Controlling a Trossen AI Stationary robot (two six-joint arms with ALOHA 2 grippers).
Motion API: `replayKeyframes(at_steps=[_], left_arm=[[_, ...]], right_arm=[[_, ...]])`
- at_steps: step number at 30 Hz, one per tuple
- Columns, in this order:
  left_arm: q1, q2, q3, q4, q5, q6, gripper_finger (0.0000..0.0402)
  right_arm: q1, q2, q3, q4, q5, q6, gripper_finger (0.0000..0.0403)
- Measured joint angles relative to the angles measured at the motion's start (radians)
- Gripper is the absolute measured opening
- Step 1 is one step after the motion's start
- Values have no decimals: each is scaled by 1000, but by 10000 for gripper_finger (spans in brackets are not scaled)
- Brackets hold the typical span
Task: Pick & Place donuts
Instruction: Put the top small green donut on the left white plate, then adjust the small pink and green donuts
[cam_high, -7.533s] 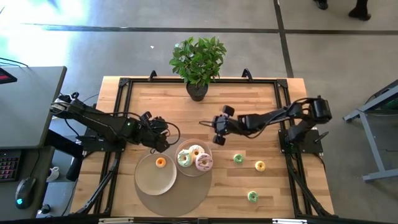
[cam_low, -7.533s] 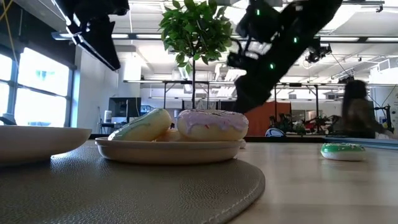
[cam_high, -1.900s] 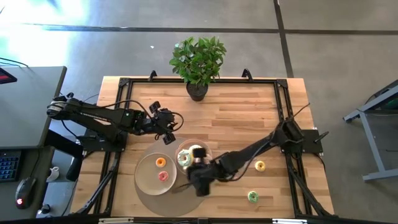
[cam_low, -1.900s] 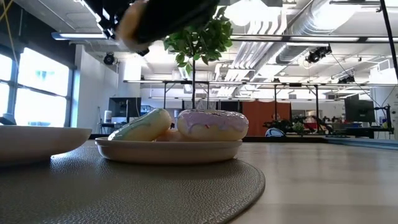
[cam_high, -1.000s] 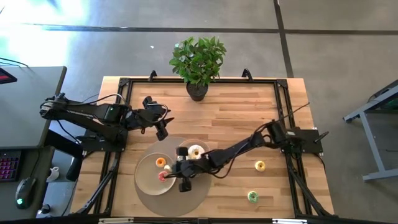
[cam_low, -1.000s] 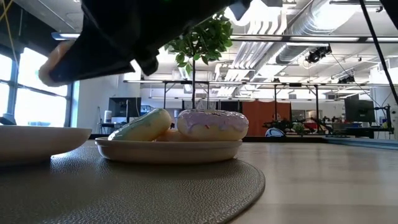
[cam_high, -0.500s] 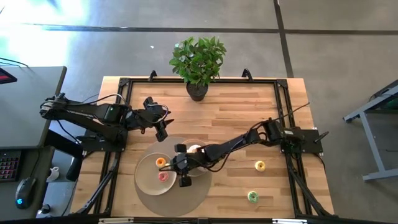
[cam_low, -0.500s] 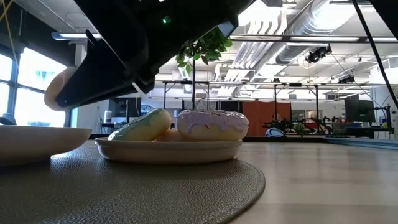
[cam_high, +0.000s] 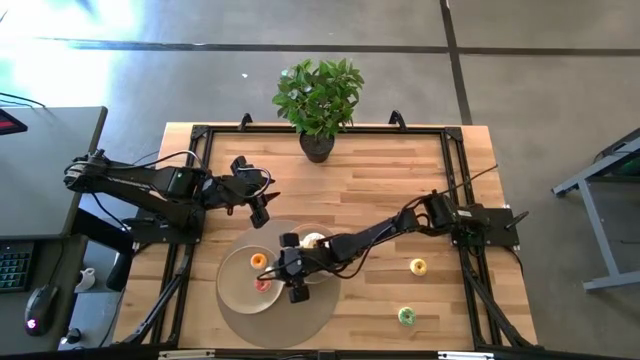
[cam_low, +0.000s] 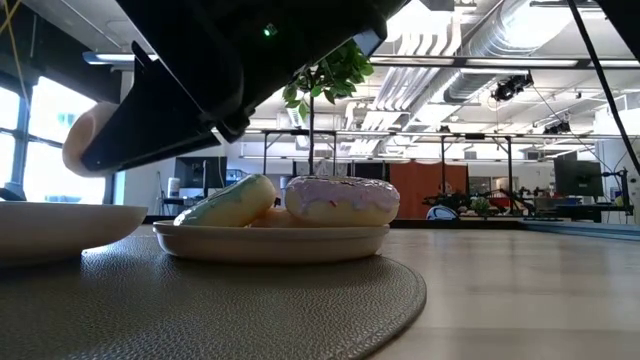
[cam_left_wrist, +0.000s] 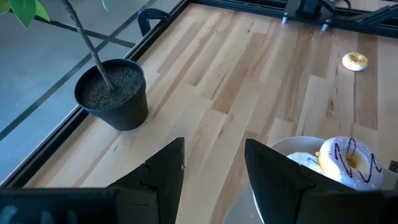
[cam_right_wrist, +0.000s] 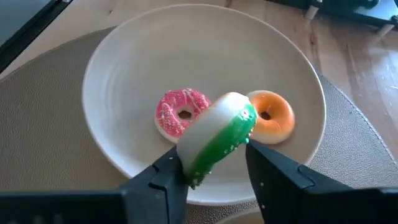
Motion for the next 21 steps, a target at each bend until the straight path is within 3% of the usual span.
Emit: replayKeyframes(at_steps=[4,9,13,17,21], left_arm=[[0,0,0,0,0,0,165],[0,0,0,-3,37,-3,165],[0,0,0,-33,239,-53,165],[-38,1,-1,-79,497,-82,165],[-165,36,-2,-137,570,-145,165]], right_arm=[[-2,0,-1,45,-21,-35,179],[-17,-2,0,107,-121,-27,206],[-18,-2,0,28,4,-39,217],[-20,-2,0,7,38,-40,217],[-19,-2,0,8,37,-40,213]])
